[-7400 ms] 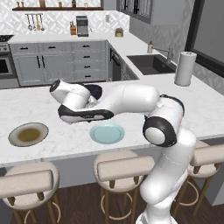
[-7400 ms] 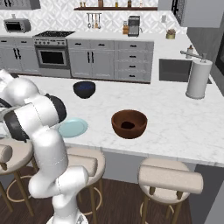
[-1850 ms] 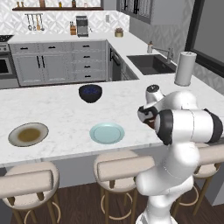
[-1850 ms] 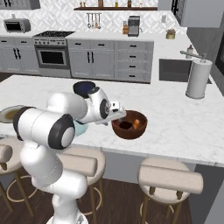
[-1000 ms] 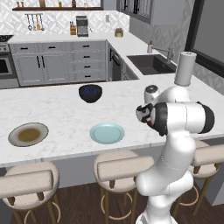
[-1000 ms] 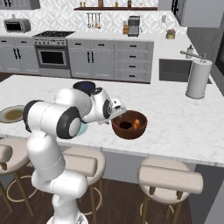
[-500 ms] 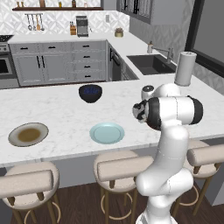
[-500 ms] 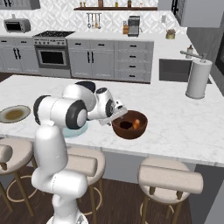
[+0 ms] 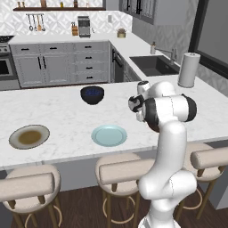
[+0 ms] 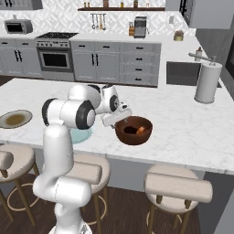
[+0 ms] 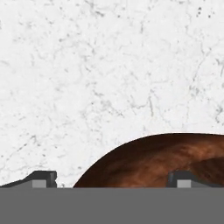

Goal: Pick the chicken drumstick and avocado from their plates and place them in the bowl. Then put the bowl in the fridge.

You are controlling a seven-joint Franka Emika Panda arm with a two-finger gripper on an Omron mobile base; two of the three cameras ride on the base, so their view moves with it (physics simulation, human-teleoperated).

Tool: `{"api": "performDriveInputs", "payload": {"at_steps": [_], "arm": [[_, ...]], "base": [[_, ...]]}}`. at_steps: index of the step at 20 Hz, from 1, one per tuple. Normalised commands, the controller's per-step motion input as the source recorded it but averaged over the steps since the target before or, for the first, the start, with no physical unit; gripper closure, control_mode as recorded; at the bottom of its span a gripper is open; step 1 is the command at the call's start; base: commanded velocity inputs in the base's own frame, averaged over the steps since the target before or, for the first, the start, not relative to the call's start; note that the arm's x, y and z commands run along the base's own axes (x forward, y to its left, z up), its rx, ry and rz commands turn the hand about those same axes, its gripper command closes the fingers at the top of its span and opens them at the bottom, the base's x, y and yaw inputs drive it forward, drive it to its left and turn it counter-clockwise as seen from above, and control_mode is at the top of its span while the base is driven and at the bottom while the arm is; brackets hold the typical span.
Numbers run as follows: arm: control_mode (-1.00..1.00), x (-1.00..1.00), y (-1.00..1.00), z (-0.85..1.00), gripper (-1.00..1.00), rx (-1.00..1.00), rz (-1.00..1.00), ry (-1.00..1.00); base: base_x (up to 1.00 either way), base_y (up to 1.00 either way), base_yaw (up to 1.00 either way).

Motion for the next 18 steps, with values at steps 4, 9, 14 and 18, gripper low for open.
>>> {"api": "performDriveInputs", "payload": {"at_steps": [4, 9, 14, 18], "arm": [[-1.0, -0.13, -0.32, -0.27, -1.0, 0.01, -0.01, 0.2], [-1.0, -0.31, -0.11, -0.25, -1.0, 0.02, -0.05, 0.07], [-1.0, -0.42, -0.02, -0.29, -1.0, 0.01, -0.09, 0.0], [-1.0, -0.31, 0.0, -0.31, -1.0, 0.0, -0.11, -0.04]], "base": [[0.0, 0.0, 0.0], [0.0, 0.0, 0.0], [0.0, 0.0, 0.0], [0.0, 0.0, 0.0]]}}
